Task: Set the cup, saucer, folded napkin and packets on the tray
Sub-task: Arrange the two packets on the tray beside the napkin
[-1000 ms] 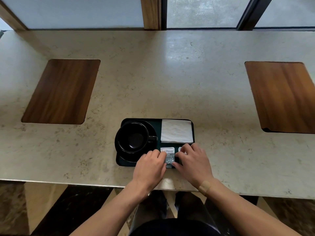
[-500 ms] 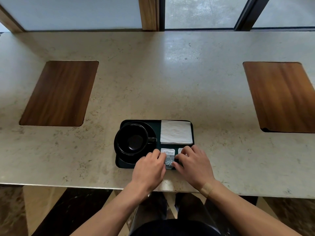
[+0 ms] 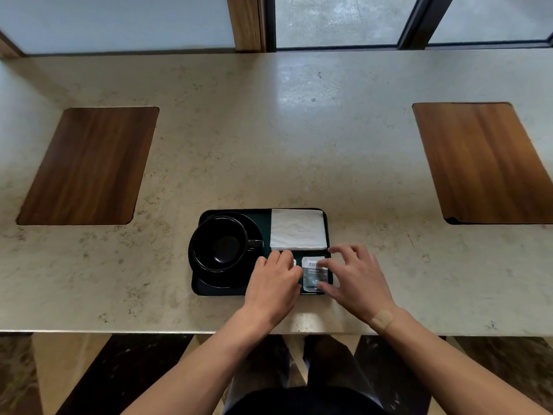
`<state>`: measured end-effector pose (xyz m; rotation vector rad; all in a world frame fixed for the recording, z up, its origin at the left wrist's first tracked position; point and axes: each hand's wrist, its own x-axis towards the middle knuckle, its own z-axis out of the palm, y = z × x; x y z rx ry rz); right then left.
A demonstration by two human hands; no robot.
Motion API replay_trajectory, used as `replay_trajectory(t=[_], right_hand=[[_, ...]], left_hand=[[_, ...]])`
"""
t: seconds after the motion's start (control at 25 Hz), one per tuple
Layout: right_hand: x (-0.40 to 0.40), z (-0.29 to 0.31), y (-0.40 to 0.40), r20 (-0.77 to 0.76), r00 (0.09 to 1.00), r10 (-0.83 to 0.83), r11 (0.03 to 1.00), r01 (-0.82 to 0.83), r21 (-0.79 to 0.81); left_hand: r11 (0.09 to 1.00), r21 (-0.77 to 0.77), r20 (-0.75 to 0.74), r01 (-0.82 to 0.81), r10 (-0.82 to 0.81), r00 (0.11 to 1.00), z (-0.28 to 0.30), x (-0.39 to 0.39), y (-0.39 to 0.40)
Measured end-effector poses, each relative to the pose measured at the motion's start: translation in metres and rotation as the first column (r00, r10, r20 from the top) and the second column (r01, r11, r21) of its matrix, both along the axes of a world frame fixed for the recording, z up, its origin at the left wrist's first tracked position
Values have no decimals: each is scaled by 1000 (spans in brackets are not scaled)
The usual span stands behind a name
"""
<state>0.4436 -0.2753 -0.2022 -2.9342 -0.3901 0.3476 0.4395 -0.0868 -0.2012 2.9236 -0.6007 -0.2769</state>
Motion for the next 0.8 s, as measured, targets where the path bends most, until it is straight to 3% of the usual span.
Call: replay_trajectory(t=[0.8], right_hand=[[8, -10, -3, 44, 999, -8, 999, 7, 31]], left_hand=[[999, 24, -51, -31, 32, 998, -1, 11, -6]])
